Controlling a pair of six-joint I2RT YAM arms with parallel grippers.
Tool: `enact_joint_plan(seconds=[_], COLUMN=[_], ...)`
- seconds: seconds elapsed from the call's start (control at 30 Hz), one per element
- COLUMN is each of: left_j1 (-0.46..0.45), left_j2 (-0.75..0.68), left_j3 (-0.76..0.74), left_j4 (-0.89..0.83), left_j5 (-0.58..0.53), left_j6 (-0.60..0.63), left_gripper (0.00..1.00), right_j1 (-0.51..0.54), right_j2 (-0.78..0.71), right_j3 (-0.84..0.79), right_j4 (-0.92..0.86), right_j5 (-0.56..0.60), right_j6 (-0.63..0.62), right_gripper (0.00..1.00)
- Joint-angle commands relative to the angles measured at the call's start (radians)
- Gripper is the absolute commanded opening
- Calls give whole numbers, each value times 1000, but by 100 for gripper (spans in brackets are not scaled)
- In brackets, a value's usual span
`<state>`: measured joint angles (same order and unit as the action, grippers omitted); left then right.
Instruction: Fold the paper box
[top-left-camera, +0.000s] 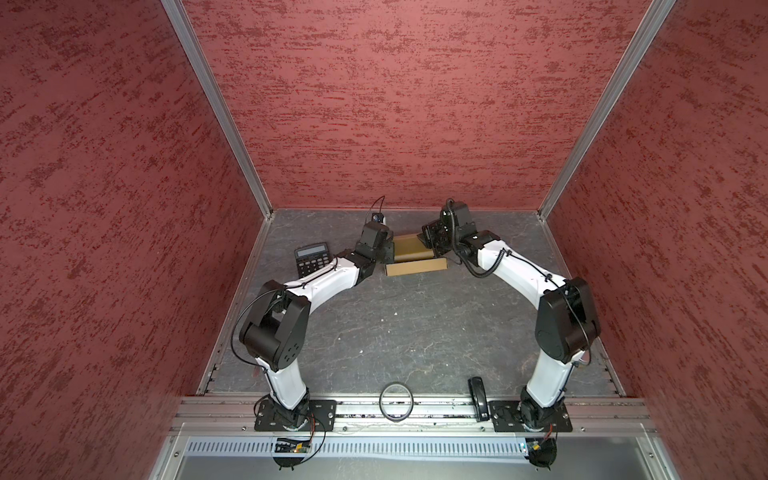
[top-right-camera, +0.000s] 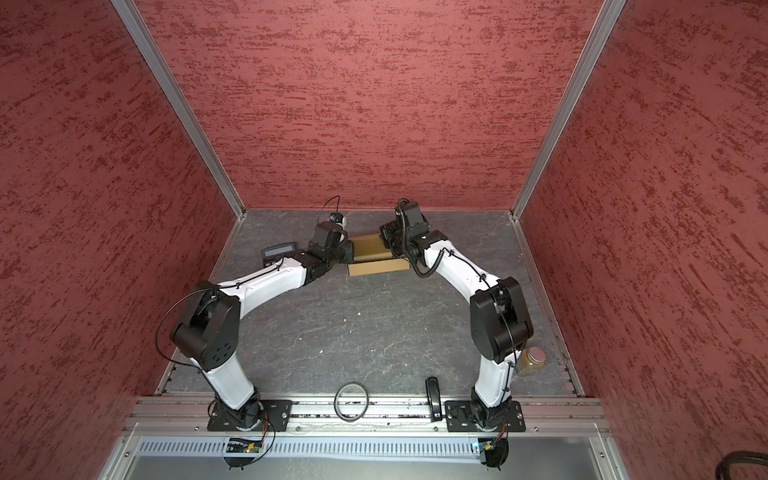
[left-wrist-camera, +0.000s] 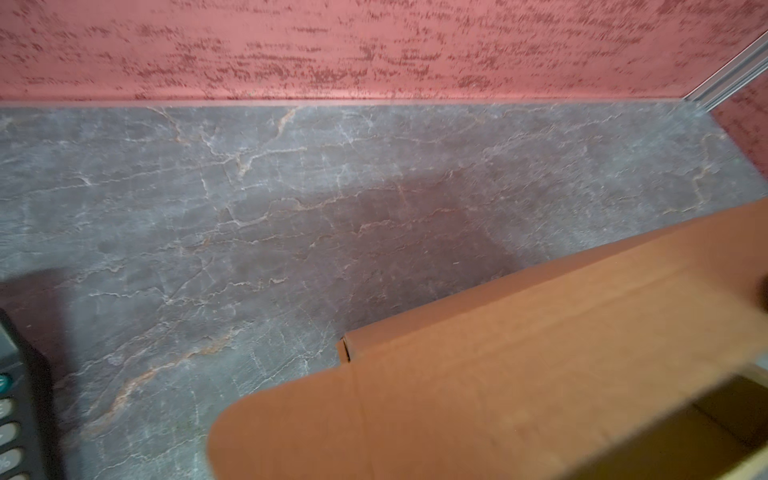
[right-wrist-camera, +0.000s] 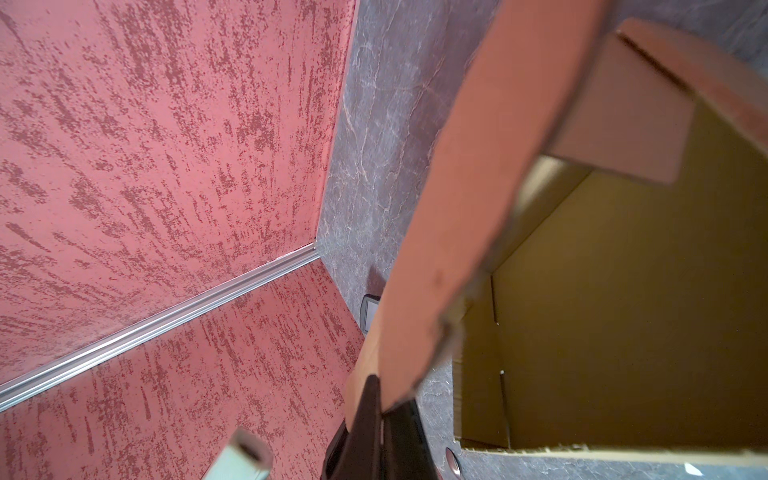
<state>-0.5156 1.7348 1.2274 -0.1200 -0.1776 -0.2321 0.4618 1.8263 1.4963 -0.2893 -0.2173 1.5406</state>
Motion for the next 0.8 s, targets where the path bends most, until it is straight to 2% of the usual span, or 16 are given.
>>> enact_joint_plan(seconds=[0.0,0.47,0.63,0.77], left_j1=[2,-16,-62,-118], left_j2=[-54,-258,-345,-404], left_j3=[-21,-125,-176,-233], left_j4=[-9,-134,-178,-194], left_j5=[2,19,33,104], left_j6=[-10,-85,-104,-140], left_gripper=[36,38,40,43], right_j1=[9,9,9,9], right_j2=[13,11,11,7], right_j3=[-14,-15,-16,-16], right_j4=[-8,-6,-6,-8], right_j5=[7,11,9,10], right_j6=[71,66,66,66], right_gripper=[0,0,0,0])
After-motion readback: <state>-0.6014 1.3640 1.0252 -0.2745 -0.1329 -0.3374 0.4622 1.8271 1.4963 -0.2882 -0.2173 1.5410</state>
